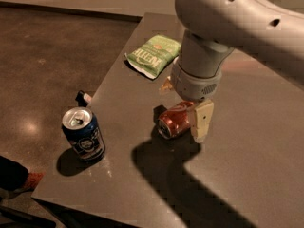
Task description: Place coke can upright
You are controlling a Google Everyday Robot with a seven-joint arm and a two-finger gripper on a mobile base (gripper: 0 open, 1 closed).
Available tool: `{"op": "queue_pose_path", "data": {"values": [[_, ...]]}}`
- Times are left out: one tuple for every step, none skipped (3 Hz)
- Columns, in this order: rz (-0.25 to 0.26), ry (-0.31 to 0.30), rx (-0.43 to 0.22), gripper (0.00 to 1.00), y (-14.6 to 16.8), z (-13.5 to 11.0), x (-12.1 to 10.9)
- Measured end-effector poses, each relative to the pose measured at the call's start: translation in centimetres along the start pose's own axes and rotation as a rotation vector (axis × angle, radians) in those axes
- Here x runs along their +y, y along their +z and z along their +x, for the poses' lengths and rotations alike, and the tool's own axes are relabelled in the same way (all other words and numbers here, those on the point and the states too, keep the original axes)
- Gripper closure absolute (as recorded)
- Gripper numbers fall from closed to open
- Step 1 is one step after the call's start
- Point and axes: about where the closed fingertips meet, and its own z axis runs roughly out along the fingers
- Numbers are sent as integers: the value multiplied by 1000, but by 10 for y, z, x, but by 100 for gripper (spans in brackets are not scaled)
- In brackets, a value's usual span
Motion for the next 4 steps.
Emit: {"op": "queue_pose_path", "data": {"values": [[-22,-19,5,33,3,-3,4],[-37,-28,-1,56,4,-6,4],[-43,35,-41,79,-5,0,-3],[-27,178,-142,100,-19,25,-11]]}}
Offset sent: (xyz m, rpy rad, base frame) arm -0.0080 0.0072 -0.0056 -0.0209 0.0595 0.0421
